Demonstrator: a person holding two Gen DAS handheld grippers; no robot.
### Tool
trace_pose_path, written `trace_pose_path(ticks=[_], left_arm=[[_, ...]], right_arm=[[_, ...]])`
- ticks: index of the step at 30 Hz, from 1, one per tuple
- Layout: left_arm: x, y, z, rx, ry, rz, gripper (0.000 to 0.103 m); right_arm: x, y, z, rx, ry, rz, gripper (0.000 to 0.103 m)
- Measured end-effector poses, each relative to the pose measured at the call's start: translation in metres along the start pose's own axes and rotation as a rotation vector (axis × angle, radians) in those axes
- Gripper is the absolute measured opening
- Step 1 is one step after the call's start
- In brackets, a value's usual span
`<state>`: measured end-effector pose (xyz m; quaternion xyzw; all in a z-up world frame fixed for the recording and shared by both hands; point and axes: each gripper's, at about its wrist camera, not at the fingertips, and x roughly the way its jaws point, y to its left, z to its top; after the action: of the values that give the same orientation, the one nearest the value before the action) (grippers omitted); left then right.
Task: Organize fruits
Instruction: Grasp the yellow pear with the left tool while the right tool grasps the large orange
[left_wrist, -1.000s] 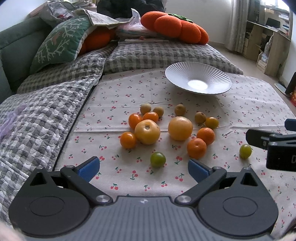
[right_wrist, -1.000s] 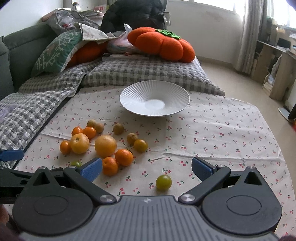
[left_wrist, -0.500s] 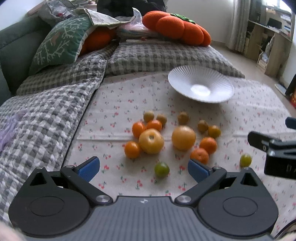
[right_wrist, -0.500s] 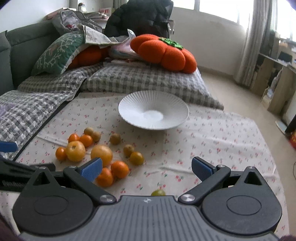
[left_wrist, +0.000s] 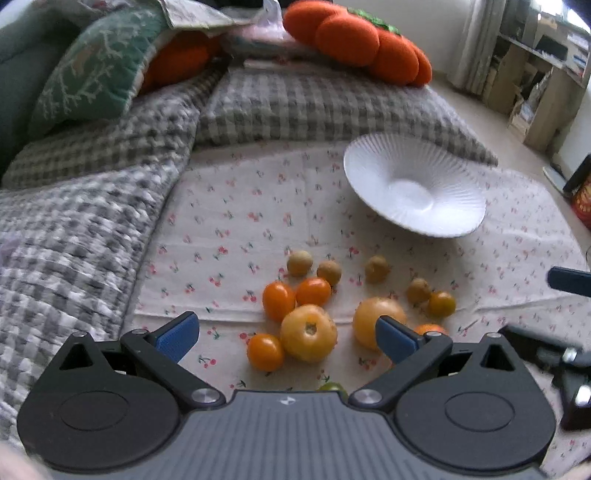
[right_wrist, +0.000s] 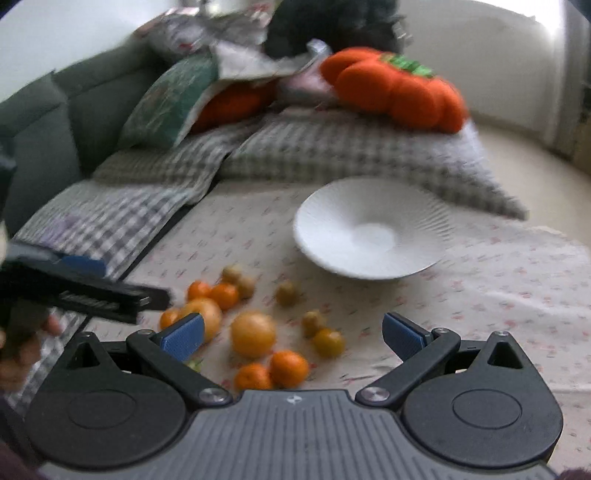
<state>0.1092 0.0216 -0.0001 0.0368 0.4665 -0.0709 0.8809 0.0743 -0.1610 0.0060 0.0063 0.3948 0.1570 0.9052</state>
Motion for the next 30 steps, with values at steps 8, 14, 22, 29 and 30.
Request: trace_pose_path(ticks=[8,14,22,29,30], left_arm=[[0.032,0.004,-0.001,0.007,0.108,-0.012,0.095],[0.049,0.008,0.0,-0.014,0.142,-0.024,0.09],[0.067,0.002,0.003,-0.003,0.161,-0.075,0.081],[0.079,0.004,0.005,0.026,0.164,-0.064,0.074],[0.082,0.005,0.006,0.03,0.167,-0.058,0.074]], right_arm=[[0.036,0.021,-0.007,-0.135,0.065,0.054,0.093],[0.05,0.023,-0.006,-0.238,0.041,0.07,0.088],[0.072,0.035,-0.007,-0.373,0.031,0.082,0.078],[0.093,0.043,-0.013,-0.448,0.075,0.063,0.063],[0.095,0.043,-0.012,-0.448,0.08,0.059,0.06]])
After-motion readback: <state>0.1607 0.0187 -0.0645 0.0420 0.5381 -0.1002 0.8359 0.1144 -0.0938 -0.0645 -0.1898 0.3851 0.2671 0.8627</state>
